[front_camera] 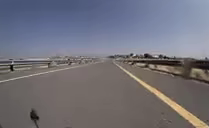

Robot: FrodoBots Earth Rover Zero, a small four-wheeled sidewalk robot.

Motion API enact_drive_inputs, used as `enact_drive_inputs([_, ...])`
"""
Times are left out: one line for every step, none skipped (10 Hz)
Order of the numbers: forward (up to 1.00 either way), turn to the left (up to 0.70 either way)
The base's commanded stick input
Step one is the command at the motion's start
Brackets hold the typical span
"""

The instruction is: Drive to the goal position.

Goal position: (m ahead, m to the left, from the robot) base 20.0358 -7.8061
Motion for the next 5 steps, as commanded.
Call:
enact_drive_inputs([1.00,0.00])
enact_drive_inputs([1.00,0.00])
enact_drive_inputs([1.00,0.00])
enact_drive_inputs([1.00,0.00])
enact_drive_inputs([1.00,0.00])
